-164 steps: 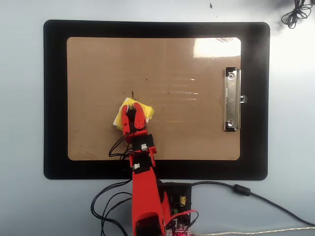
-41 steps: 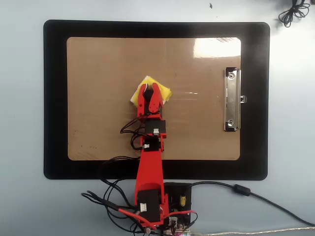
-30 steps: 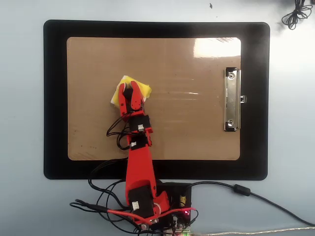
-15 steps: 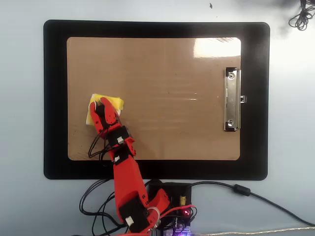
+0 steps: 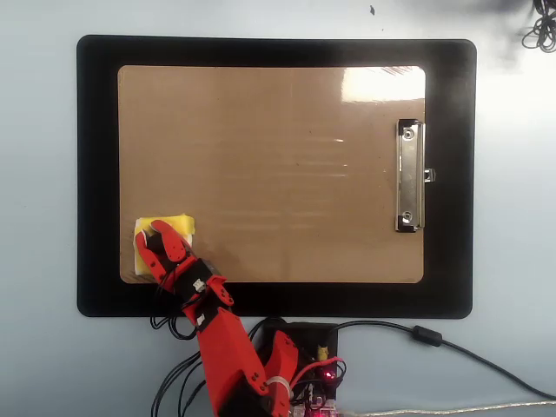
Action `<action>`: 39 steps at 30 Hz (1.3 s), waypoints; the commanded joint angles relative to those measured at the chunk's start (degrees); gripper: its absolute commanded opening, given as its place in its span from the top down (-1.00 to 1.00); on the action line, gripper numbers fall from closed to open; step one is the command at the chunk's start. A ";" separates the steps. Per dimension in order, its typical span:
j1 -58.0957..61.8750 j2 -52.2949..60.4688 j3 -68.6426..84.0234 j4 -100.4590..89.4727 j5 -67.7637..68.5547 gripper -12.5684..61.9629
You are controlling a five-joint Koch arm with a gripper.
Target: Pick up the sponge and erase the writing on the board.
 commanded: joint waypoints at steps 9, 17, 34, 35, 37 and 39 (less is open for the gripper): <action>-4.04 -2.64 -2.72 -0.97 -5.71 0.88; -4.31 -5.54 -4.04 -1.14 -5.36 0.87; -5.89 -6.59 -8.79 -0.44 -5.27 -0.19; -6.06 -7.38 -9.32 -0.44 -5.27 -0.21; -6.06 -8.00 -9.84 -0.44 -5.36 -0.24; -5.89 -8.09 -10.02 -0.53 -5.36 -0.26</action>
